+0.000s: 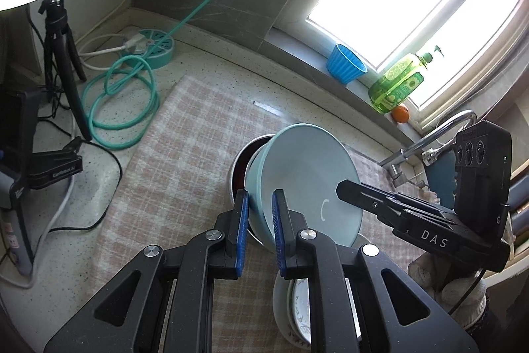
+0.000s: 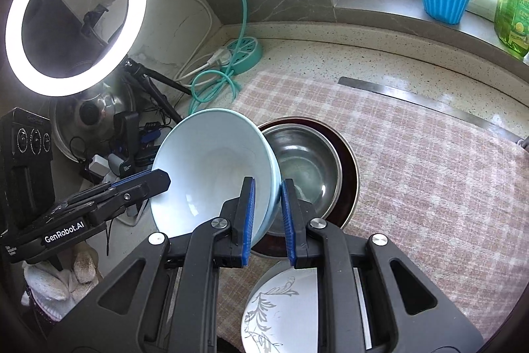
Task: Organize plates and bowls
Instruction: 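Lift the light blue bowl with the left gripper over the steel bowls, then lower the light blue bowl into the small steel bowl, keeping the rim gripped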
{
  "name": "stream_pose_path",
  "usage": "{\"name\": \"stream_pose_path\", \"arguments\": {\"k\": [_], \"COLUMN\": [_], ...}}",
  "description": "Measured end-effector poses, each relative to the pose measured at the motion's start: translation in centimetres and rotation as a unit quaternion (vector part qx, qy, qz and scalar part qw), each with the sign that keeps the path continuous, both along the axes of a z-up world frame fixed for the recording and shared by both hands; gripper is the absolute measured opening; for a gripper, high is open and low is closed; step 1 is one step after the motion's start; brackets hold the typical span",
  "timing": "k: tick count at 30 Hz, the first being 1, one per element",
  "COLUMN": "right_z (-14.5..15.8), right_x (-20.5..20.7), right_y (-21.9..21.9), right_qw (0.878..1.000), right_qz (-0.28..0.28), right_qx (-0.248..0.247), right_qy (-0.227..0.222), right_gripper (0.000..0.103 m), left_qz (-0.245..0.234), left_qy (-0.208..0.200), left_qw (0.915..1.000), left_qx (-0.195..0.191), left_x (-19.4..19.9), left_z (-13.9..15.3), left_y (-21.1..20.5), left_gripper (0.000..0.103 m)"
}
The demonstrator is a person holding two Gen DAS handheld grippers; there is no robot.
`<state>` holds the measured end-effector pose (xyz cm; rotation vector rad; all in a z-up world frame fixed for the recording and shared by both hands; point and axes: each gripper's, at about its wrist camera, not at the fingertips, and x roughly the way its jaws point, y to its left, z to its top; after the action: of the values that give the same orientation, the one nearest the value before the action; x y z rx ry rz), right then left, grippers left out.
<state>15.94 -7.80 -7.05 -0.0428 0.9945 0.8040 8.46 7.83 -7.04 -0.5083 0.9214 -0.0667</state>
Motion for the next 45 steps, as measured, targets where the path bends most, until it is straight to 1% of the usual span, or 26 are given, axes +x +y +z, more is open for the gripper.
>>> {"name": "stream_pose_path", "arguments": {"k": [7, 16, 27, 33, 36, 42, 45], "right_z": [-1.3, -2.7, -3.5, -3.8, -3.9, -3.7, -3.6], "right_x": [2.0, 3.4, 3.6, 3.7, 3.7, 3.3, 3.1], "right_y": [-1.0, -0.9, -0.5, -0.6, -0.5, -0.8, -1.0], "right_qw": [1.0, 0.999, 0.999, 0.999, 0.999, 0.999, 0.999], "right_qz": [-0.022, -0.026, -0.022, -0.021, -0.02, -0.022, -0.023], "right_qx": [-0.011, -0.018, -0.024, -0.027, -0.028, -0.027, -0.028], "right_qy": [0.011, 0.024, 0.036, 0.041, 0.042, 0.034, 0.031], "right_gripper": [0.017, 0.016, 0.017, 0.017, 0.021, 0.021, 0.024], "left_qz": [-0.016, -0.023, -0.022, -0.02, -0.019, -0.015, -0.014], "left_qy": [0.02, 0.042, 0.059, 0.061, 0.061, 0.061, 0.061], "left_qw": [0.9997, 0.9989, 0.998, 0.9979, 0.998, 0.998, 0.998], "left_qx": [-0.001, 0.004, 0.002, 0.002, 0.005, 0.008, 0.009], "left_x": [2.3, 3.6, 4.0, 4.1, 4.1, 3.8, 3.5], "left_z": [-1.4, -2.4, -3.3, -3.4, -3.4, -3.5, -3.5], "left_y": [-1.2, -1.7, -1.5, -1.6, -1.6, -1.7, -1.6], "left_gripper": [0.012, 0.012, 0.012, 0.012, 0.012, 0.012, 0.012]}}
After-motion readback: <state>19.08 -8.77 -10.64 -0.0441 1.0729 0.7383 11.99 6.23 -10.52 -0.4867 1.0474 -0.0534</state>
